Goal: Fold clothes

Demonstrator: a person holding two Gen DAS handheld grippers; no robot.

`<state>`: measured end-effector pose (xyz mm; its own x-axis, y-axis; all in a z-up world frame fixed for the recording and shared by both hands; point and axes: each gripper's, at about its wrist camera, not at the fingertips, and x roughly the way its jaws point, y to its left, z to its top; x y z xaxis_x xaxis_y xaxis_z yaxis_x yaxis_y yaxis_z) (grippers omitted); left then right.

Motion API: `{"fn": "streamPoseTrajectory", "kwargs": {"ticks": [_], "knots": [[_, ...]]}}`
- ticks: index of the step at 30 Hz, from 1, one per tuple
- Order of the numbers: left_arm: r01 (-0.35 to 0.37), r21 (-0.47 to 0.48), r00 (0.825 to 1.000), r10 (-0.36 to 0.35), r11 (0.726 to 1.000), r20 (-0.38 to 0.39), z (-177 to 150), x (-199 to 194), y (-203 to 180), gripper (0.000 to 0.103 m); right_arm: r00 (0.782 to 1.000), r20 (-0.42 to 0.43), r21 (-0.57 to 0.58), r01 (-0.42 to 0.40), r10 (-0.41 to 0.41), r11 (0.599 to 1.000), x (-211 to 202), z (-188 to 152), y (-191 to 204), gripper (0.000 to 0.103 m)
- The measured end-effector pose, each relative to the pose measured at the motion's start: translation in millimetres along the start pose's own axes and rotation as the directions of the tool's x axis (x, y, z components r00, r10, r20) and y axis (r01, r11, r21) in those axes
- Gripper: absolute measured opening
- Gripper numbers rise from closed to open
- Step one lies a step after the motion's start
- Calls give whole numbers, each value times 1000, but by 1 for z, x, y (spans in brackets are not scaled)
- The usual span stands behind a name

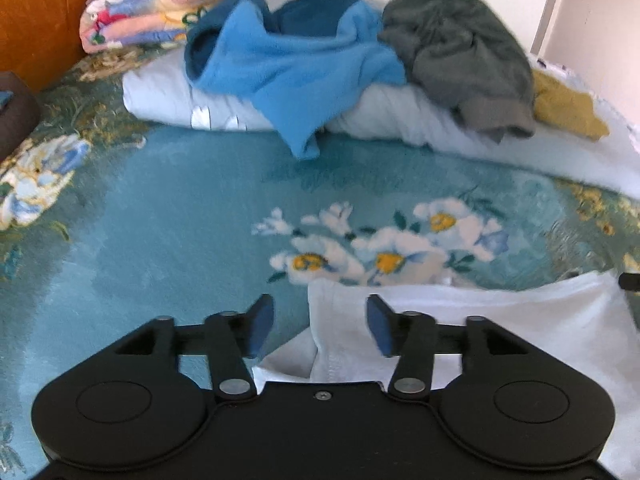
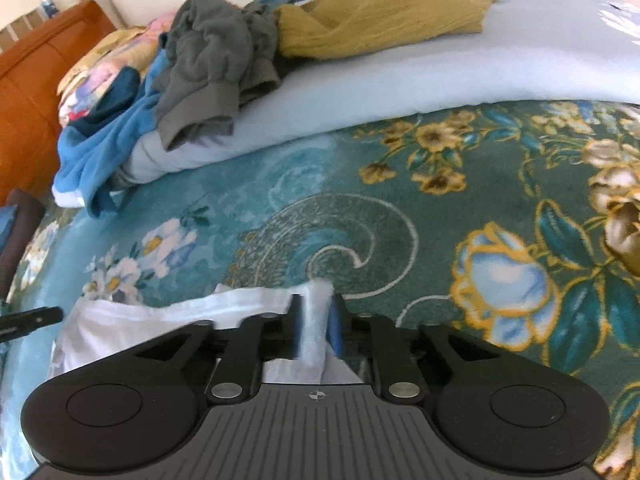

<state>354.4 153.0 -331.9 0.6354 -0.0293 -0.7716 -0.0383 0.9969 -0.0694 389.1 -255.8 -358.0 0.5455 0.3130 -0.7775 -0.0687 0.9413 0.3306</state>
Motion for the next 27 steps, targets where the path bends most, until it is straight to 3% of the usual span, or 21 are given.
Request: {"fn": "streamPoseTrajectory", "kwargs": {"ticks": [4, 7, 11, 15, 18, 27], "knots": [[-10, -37, 999, 11, 999, 35, 4, -19, -2, 76, 1000, 4, 1, 25, -25, 1000, -8, 6, -3, 25], [-22, -55, 997, 26, 998, 67, 4, -33, -7, 94, 999, 15, -6, 31, -31, 1000, -15, 10, -3, 38], [-24, -81, 996, 30, 996, 84, -1, -46, -14, 98, 1000, 15, -9, 24, -24, 1000, -24, 8, -4, 53], [-8, -149, 996, 21, 989, 85, -11, -55, -18, 101, 1000, -13, 4, 15, -15, 1000, -31, 0, -4, 79], [1, -181, 997, 13, 983, 77, -21, -63, -21, 101, 1000, -23, -1, -12, 12, 1000, -39, -9, -3, 90], [5, -228, 991, 25, 974, 130, -54, -93, -33, 101, 997, -75, 30, 13, -11, 999, -55, -37, 5, 90]]}}
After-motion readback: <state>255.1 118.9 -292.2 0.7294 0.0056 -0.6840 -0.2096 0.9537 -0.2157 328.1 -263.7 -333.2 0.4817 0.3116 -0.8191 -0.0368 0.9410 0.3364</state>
